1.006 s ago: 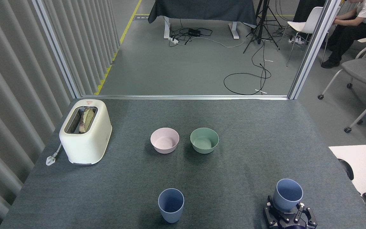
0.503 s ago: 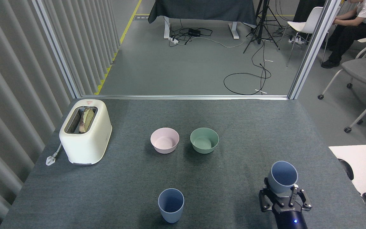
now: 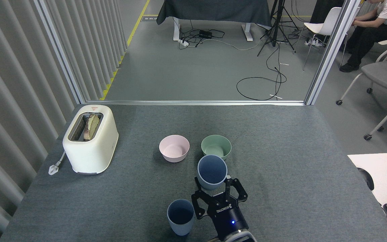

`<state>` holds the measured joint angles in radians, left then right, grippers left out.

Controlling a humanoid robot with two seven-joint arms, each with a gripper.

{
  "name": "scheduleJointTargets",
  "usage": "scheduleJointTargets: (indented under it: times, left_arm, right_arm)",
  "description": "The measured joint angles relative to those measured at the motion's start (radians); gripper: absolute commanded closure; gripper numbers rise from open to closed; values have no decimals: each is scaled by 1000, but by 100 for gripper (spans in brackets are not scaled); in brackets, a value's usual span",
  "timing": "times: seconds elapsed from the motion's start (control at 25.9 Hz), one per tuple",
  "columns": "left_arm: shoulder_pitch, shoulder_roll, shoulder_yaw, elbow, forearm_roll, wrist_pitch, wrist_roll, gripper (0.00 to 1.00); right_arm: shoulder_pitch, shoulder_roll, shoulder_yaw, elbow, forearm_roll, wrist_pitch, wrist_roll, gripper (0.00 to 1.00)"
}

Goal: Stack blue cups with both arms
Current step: 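Lift the blue cup with the right gripper and carry it over the first cup, then lower the held cup into the first blue cup with the right gripper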

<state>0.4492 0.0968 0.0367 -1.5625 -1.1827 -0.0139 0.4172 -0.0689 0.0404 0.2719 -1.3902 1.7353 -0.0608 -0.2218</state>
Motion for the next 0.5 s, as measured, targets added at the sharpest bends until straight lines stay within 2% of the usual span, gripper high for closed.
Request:
scheduleJointTargets:
  times: [0.27,0.5]
  left_arm:
    - [-1,-2,-1,3,0,0,0,0]
    - [-1,-2,-1,4,0,0,-1,0]
  right_arm:
    - [63,23,86,-32,21,-1,4,30]
    - [78,27,130,-30,27,-6,4,29]
